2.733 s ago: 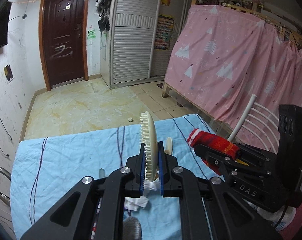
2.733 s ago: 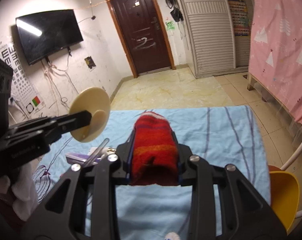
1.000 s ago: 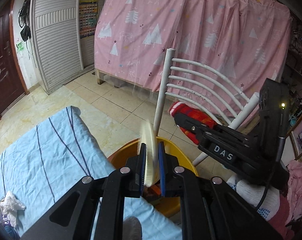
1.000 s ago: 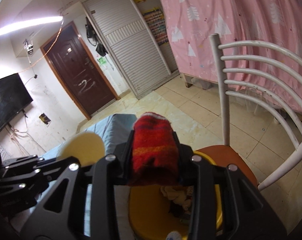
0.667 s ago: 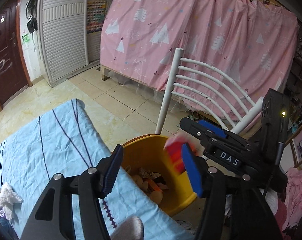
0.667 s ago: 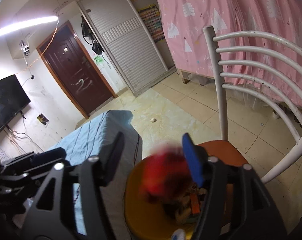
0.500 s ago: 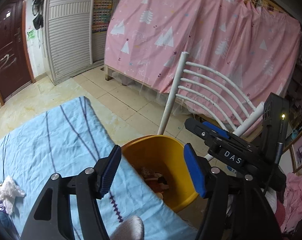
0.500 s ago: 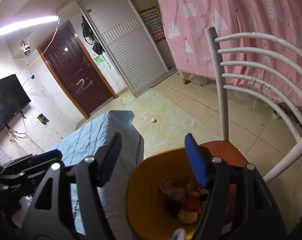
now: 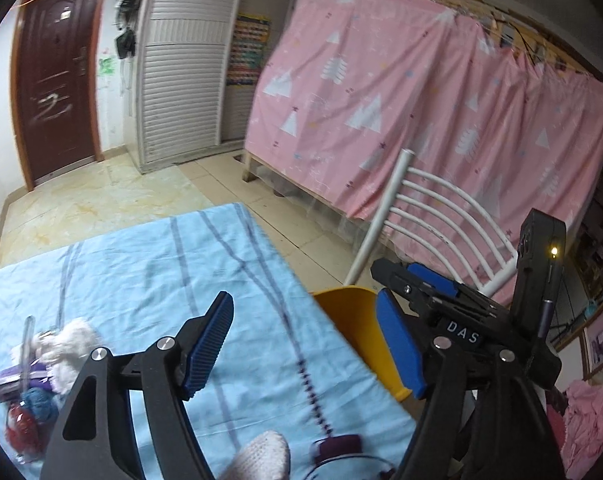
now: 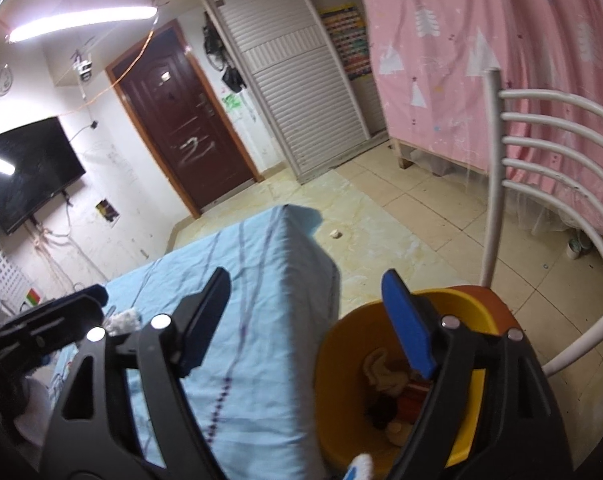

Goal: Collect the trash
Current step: 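Move both open tools back over the bedsheet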

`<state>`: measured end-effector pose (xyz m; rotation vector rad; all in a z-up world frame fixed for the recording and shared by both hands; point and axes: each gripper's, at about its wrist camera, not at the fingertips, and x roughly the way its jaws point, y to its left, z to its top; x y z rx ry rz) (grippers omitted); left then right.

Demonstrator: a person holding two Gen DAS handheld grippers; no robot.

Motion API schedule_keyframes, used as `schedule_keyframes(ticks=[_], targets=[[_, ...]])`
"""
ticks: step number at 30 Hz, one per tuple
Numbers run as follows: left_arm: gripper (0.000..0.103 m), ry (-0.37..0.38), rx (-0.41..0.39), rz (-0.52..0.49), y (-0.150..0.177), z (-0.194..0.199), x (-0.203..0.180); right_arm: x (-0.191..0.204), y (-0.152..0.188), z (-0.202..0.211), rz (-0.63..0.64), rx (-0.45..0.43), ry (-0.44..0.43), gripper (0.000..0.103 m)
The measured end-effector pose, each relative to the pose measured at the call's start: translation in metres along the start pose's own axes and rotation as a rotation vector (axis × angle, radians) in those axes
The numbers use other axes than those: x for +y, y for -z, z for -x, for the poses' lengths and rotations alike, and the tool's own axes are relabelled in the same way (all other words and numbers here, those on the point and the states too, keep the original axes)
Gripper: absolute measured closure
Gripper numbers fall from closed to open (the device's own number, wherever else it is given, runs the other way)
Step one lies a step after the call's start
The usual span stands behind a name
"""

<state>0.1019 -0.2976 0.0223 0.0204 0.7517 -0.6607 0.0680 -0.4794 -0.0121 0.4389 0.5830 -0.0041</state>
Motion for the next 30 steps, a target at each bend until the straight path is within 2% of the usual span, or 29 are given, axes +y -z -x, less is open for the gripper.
schedule_keyframes(ticks=[8, 14, 30], targets=[[0.036, -0.079, -0.049, 0.089, 0.007, 0.035, 0.058, 0.054, 0.004, -0.022, 0.091, 0.052, -0.041, 0.023], [0.036, -0.112, -0.070, 0.153, 0.014, 0.056, 0.097, 0.097, 0.010, -0.039, 0.158, 0.092, -0.069, 0.021], [0.031, -0.217, -0.090, 0.256, 0.049, 0.102, 0.183, 0.188, 0.035, -0.084, 0.314, 0.207, -0.141, 0.017]])
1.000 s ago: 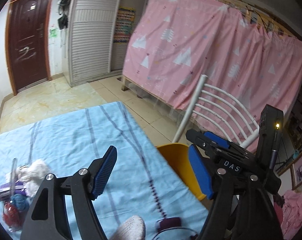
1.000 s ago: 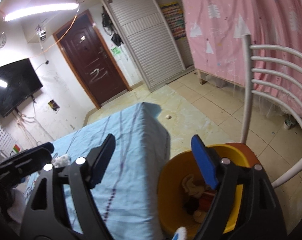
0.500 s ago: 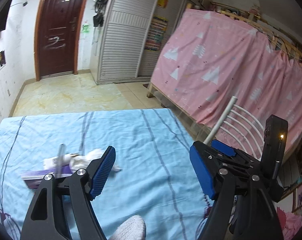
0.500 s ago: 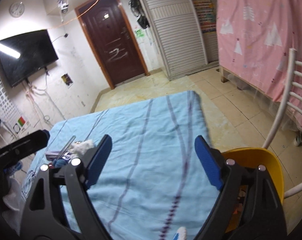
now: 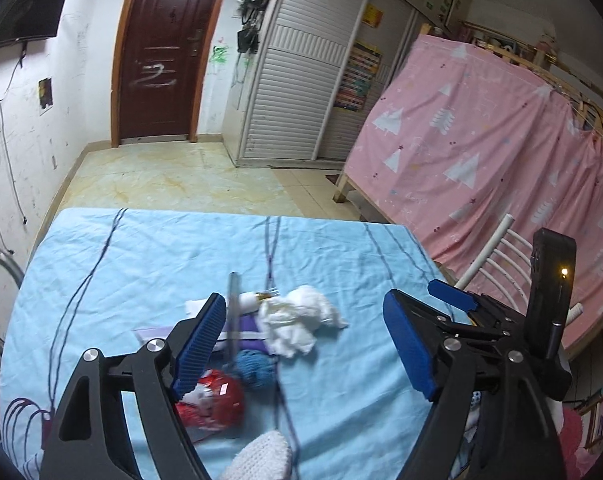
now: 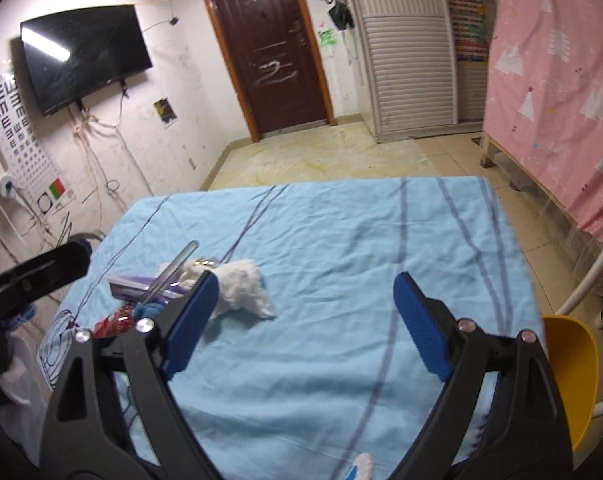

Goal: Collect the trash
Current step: 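Move both open tools back over the bedsheet, then grasp the white cloth with the right tool while the left tool approaches the Hello Kitty bag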

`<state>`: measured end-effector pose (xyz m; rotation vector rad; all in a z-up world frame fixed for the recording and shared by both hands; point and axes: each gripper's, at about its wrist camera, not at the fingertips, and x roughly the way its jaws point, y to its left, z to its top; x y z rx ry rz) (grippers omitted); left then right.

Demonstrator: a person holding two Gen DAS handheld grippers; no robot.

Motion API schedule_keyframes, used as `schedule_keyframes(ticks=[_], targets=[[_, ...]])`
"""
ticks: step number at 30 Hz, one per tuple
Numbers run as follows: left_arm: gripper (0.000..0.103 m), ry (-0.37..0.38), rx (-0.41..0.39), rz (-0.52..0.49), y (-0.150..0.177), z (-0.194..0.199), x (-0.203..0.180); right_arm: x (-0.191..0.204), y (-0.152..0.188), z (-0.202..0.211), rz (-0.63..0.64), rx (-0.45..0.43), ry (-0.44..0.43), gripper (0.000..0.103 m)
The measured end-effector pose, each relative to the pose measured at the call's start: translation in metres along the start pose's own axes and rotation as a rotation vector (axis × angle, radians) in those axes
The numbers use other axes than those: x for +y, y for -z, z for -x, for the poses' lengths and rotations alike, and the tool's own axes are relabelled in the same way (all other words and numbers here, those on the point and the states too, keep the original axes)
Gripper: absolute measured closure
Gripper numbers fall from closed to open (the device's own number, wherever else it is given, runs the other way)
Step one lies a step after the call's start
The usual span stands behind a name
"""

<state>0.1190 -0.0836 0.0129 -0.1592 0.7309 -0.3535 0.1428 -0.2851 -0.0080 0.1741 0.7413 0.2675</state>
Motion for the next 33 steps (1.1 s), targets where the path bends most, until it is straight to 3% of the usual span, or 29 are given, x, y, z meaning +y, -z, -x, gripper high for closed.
schedule_keyframes(ticks=[10, 17, 33], targets=[[0.029, -0.036, 0.010, 0.027, 0.007, 0.013, 0.042, 0.034, -0.001, -0.036, 0.064, 0.085, -0.029, 0.016], [0.029, -0.036, 0.069, -0.046, 0.026, 0.007, 0.052, 0.047, -0.003, -0.058, 0.089, 0.133, -0.025, 0.014], [0.029, 0.053, 0.107, -0.133, 0.054, 0.008, 0.067, 0.055, -0.003, -0.086, 0.125, 0.224, 0.003, 0.014]])
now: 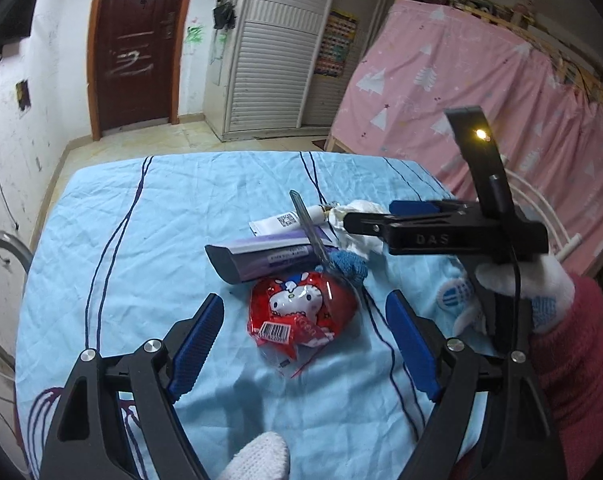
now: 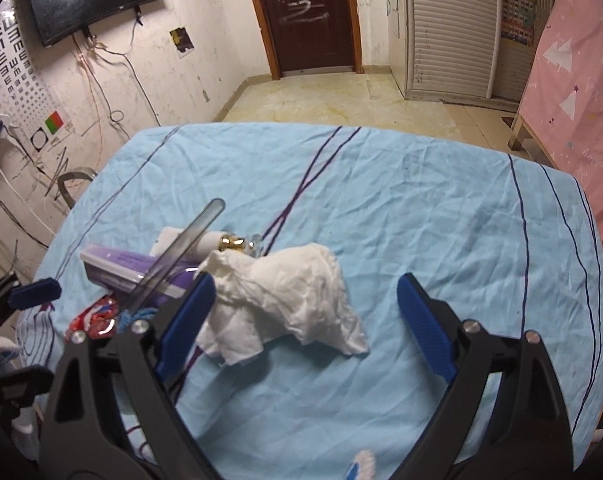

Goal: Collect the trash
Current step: 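Grasp the white cloth with the right tool while the left tool approaches the Hello Kitty bag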

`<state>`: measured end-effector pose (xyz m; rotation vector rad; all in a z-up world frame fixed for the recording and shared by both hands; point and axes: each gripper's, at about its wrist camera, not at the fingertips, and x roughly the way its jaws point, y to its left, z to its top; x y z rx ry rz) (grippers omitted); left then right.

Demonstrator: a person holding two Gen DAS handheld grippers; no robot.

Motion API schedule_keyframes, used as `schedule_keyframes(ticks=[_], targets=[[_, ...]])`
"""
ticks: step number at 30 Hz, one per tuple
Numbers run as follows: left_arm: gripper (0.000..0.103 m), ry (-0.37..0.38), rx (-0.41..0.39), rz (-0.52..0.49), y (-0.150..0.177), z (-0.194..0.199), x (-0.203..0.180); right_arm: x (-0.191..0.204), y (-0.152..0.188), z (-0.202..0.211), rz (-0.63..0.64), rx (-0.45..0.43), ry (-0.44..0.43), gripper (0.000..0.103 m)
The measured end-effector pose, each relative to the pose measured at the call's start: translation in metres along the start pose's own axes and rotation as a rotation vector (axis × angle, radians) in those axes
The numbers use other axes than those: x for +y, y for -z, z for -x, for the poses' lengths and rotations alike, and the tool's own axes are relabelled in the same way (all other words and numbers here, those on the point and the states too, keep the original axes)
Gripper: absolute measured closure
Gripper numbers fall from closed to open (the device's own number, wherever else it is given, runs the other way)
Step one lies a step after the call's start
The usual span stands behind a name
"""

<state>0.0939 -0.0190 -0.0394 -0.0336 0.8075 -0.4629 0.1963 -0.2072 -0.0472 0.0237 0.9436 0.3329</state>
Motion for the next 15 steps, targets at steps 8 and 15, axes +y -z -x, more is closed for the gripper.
schedule_keyframes(ticks=[8, 15], targets=[[0.029, -0.050, 0.018, -0.041, 0.004, 0.007, 0.015, -0.002, 0.000, -0.002, -0.006, 0.012, -0.009, 0.015], [0.029, -0.131, 0.092, -0.079, 0.005, -0.015, 0.017, -0.001, -0.001, -0.002, -0.002, 0.002, 0.011, 0.030]])
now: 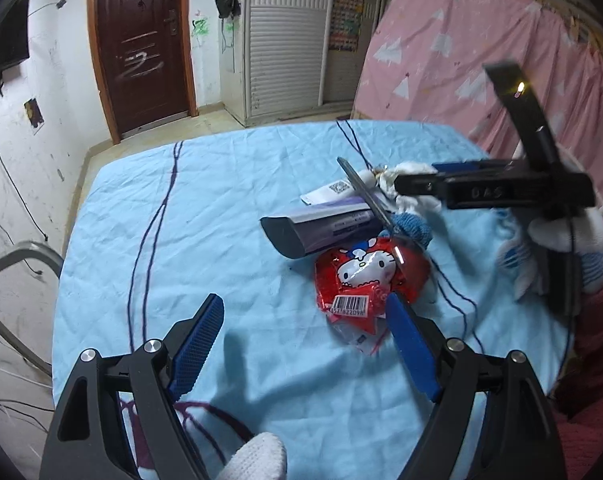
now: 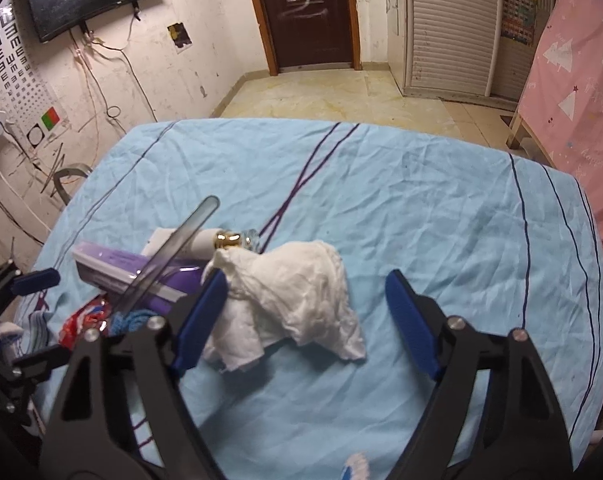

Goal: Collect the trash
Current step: 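Grasp the white cloth with the right tool while the left tool approaches the Hello Kitty bag, then grasp the red Hello Kitty candy bag with the left tool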

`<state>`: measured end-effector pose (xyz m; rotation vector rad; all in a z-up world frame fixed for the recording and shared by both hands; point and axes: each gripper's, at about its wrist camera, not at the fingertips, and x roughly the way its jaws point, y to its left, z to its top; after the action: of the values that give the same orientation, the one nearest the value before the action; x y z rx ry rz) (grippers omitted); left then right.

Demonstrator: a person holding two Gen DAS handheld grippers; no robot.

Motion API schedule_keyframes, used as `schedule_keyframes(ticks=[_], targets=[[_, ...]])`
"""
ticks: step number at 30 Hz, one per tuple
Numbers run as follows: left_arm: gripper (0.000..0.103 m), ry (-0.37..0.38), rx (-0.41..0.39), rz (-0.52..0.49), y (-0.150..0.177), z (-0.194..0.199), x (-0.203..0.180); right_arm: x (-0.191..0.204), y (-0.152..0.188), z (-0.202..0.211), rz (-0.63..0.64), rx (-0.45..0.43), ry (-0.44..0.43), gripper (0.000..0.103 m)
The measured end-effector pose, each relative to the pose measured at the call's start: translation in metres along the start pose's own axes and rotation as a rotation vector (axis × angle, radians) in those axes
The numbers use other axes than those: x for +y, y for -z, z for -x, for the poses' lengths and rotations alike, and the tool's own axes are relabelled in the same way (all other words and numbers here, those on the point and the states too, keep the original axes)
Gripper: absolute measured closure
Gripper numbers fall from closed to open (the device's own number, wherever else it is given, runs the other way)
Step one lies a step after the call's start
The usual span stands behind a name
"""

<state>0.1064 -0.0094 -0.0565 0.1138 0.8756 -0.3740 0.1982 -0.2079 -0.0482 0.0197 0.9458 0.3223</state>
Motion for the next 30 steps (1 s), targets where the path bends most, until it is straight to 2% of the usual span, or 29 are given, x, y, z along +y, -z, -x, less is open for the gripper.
schedule_keyframes(ticks=[3, 5, 7, 9, 14, 17, 22, 25, 30], targets=[[0.029, 0.008, 0.015, -0.026, -0.005, -0.008, -0.009, 0.001, 0.001, 0.001, 0.011, -0.009, 0.009, 0.040], [0.030, 0.023, 0.022, -0.032, -0.007, -0.011, -0.013, 0.003, 0.002, 0.002, 0.017, -0.016, 0.012, 0.051], [0.035, 0.034, 0.026, -0.036, -0.009, -0.014, -0.017, 0.003, 0.002, 0.002, 0.016, -0.018, 0.006, 0.055], [0.050, 0.055, 0.031, -0.034, -0.011, -0.016, -0.020, 0.001, 0.003, 0.002, 0.010, -0.019, -0.001, 0.056], [0.077, 0.108, 0.037, -0.030, -0.013, -0.023, -0.028, 0.000, 0.003, 0.003, 0.008, -0.021, -0.010, 0.061], [0.087, 0.107, 0.022, -0.005, -0.014, -0.024, -0.028, -0.002, 0.003, 0.003, 0.001, -0.022, -0.019, 0.064], [0.089, 0.065, -0.022, 0.034, -0.013, -0.014, -0.025, -0.006, 0.003, 0.006, -0.025, -0.034, -0.044, 0.072], [0.089, 0.052, -0.059, 0.042, -0.012, -0.003, -0.026, -0.004, 0.005, 0.015, -0.017, -0.079, -0.028, 0.078], [0.089, 0.028, -0.094, 0.064, -0.012, 0.013, -0.025, -0.003, 0.006, 0.022, -0.004, -0.111, -0.015, 0.079]])
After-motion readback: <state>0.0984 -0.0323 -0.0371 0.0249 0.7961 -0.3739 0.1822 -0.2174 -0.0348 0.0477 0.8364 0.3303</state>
